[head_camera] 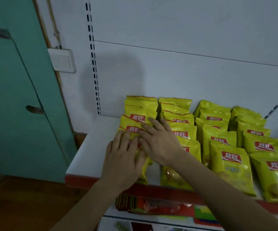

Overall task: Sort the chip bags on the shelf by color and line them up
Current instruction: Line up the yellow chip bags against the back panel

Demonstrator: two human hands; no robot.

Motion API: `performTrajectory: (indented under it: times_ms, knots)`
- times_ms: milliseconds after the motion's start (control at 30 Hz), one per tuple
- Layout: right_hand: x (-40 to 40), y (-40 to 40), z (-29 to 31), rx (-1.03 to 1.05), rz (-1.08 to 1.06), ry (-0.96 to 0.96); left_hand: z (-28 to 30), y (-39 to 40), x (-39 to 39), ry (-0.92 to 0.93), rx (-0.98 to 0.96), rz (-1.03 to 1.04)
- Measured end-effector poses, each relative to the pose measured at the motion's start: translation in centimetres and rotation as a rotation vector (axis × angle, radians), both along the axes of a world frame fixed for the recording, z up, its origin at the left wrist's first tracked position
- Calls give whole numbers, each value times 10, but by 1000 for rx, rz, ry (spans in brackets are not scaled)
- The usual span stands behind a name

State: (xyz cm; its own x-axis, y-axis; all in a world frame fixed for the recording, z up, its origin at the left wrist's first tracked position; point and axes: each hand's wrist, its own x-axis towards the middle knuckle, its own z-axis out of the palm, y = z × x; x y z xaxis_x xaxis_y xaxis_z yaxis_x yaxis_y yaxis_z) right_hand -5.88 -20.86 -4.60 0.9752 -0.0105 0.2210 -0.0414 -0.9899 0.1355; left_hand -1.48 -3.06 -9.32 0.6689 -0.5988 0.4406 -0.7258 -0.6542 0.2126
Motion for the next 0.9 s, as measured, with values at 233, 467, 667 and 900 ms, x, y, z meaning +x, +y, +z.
performTrajectory:
  times_ms: [233, 467, 667, 900]
  knots:
    - [26, 5, 23, -39, -171, 5, 0, 3, 14, -11, 65, -117]
    - [29, 4, 18, -63, -219, 99, -2, -3, 6, 5, 108, -82]
    - [51, -10, 34, -47, -208, 41, 21, -4, 17, -23, 82, -52]
    - [68, -14, 33, -45, -172, 104, 21, -17, 39, -1, 168, -45]
